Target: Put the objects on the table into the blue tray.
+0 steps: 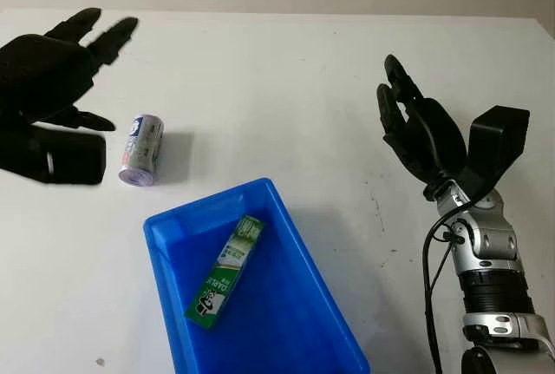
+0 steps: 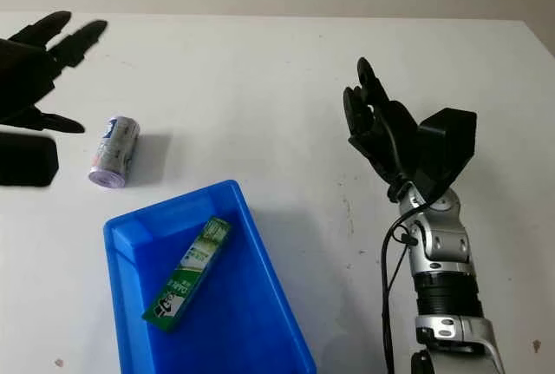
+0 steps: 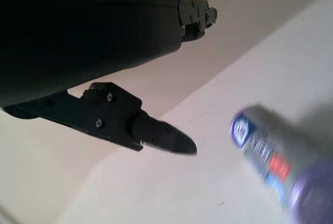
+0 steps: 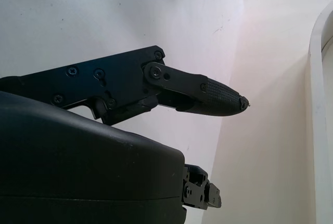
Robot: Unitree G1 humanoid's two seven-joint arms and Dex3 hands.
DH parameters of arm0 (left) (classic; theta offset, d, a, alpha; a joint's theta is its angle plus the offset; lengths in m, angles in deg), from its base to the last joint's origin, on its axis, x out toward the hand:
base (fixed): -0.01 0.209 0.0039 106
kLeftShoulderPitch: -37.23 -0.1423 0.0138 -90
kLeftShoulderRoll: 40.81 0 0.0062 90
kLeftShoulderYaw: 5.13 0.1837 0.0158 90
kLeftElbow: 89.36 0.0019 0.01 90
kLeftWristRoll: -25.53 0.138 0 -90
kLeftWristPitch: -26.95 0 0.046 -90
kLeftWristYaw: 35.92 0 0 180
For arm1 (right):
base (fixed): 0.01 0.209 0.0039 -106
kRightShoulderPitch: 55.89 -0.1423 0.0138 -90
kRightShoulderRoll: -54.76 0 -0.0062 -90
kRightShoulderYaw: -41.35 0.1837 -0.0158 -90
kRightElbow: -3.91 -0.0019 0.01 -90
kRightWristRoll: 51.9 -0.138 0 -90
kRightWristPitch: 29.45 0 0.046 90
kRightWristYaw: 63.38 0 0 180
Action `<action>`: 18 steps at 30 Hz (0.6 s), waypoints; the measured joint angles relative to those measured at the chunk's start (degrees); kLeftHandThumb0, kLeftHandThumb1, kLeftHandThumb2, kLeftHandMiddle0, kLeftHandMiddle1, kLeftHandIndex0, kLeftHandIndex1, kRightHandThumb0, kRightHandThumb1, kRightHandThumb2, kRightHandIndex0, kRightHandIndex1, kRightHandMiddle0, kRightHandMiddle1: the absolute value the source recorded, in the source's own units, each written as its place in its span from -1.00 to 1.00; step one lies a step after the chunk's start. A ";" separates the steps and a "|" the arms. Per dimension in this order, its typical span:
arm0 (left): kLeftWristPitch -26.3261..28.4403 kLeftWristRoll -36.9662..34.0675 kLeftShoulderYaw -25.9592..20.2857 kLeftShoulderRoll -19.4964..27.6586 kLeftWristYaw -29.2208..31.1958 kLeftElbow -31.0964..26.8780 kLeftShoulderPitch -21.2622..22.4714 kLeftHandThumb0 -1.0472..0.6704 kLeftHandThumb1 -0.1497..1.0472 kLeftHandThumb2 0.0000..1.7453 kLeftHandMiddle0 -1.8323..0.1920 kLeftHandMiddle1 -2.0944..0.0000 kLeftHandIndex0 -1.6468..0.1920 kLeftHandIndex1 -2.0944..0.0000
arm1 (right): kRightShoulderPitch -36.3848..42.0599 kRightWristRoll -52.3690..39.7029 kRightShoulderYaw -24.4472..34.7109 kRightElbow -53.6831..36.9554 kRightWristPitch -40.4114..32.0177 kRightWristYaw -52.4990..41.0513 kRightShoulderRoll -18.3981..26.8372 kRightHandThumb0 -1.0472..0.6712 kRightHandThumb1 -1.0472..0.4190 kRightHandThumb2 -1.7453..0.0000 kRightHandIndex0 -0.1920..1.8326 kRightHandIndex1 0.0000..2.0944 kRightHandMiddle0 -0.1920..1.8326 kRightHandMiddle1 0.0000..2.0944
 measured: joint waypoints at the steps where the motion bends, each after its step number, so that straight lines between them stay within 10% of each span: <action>1: -0.90 5.82 2.66 0.63 -3.97 1.42 1.63 0.22 0.99 -0.65 0.98 0.98 0.97 0.98 | 0.00 0.00 0.00 0.00 0.00 -0.05 0.00 -0.55 -1.00 0.25 -1.00 -1.00 -1.00 -1.00; 6: -3.94 29.95 16.07 2.59 -21.89 9.95 14.99 0.12 1.00 -0.70 1.00 1.00 1.00 1.00 | -0.18 -0.04 0.07 0.00 -0.43 -0.55 0.03 -0.55 -1.00 0.25 -1.00 -1.00 -1.00 -1.00; 18: 1.16 40.85 29.72 -1.98 -37.73 25.93 27.65 0.08 1.00 -0.72 1.00 1.00 1.00 1.00 | -1.73 -0.26 0.42 0.44 -1.90 -1.01 0.16 -0.55 -1.00 0.26 -1.00 -1.00 -1.00 -1.00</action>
